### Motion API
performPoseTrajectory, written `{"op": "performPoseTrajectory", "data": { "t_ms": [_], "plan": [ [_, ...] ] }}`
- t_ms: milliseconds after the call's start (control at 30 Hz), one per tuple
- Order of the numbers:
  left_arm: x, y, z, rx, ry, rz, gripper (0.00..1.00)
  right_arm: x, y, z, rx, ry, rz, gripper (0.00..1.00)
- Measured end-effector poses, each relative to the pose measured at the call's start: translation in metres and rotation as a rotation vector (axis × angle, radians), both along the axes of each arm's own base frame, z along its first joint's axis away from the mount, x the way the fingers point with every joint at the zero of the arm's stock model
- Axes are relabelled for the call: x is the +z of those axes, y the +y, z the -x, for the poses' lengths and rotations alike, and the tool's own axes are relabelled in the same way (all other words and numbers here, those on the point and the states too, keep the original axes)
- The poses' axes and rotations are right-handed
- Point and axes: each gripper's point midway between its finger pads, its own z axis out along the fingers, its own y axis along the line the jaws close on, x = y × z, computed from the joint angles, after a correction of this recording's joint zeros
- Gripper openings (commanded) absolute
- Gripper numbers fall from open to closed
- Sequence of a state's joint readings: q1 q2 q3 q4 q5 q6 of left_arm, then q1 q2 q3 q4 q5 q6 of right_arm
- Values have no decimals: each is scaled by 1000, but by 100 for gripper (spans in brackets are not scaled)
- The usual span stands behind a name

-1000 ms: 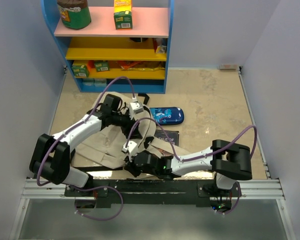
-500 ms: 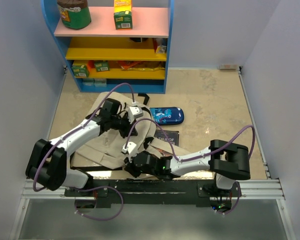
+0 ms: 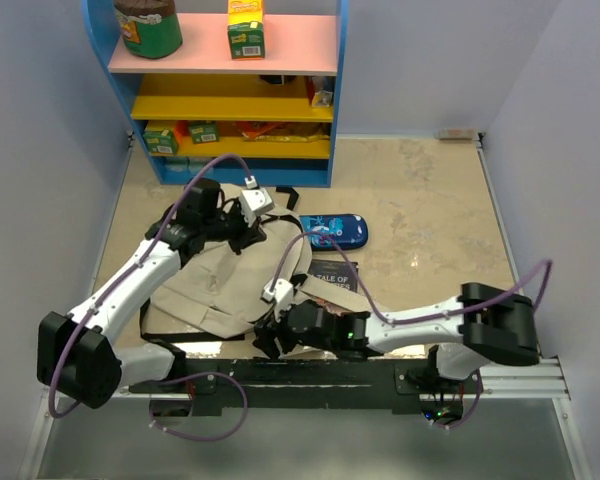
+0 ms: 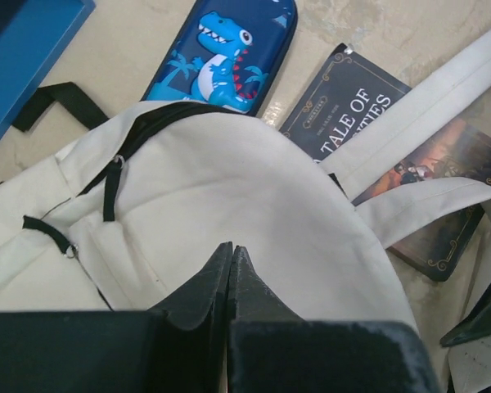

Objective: Pack the student bag
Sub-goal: Unzip the student bag at the center of the board.

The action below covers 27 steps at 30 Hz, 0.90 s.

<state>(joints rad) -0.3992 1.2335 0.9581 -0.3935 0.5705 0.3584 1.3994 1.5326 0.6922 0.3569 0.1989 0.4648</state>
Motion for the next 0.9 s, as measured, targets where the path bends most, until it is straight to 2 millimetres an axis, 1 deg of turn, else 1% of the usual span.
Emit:
{"op": "performPoseTrajectory", "data": {
  "t_ms": [67, 100, 133, 167, 200, 233, 300, 333, 367, 400, 433, 500, 600, 800, 900],
  "plan": [
    [0, 6, -3, 15, 7, 1, 0, 23, -12, -11, -46, -9, -45, 72],
    [-1, 9, -3, 19, 14, 0, 0, 37, -20, -20, -80, -12, -82, 75],
    [-2, 10, -1, 19, 23, -1, 3, 52, -30, -32, -124, -18, -124, 76],
    [-3, 10, 0, 14, 30, -3, 12, 67, -41, -47, -178, -26, -165, 76],
    [-5, 9, 3, 8, 35, -4, 20, 76, -50, -57, -216, -32, -192, 76],
    [-7, 8, 6, -2, 39, -8, 32, 87, -62, -70, -271, -44, -220, 76],
    [-14, 3, 13, -26, 49, -17, 44, 100, -85, -93, -375, -61, -251, 73],
    [-19, 0, 18, -39, 60, -23, 53, 103, -94, -102, -419, -66, -252, 73],
    [-24, -3, 23, -52, 71, -28, 60, 103, -104, -110, -469, -69, -249, 72],
    [-30, -7, 29, -62, 83, -38, 69, 102, -112, -116, -510, -69, -241, 72],
    [-35, -10, 34, -72, 95, -46, 88, 100, -121, -122, -548, -70, -231, 72],
    [-42, -17, 42, -98, 103, -59, 99, 95, -136, -130, -612, -70, -212, 70],
    [-48, -30, 48, -122, 110, -63, 100, 89, -150, -136, -674, -67, -182, 69],
    [-57, -42, 45, -121, 81, -82, 100, 73, -158, -137, -709, -46, -138, 65],
    [-66, -47, 45, -122, 65, -106, 100, 70, -159, -136, -714, -40, -134, 64]
  ]
}}
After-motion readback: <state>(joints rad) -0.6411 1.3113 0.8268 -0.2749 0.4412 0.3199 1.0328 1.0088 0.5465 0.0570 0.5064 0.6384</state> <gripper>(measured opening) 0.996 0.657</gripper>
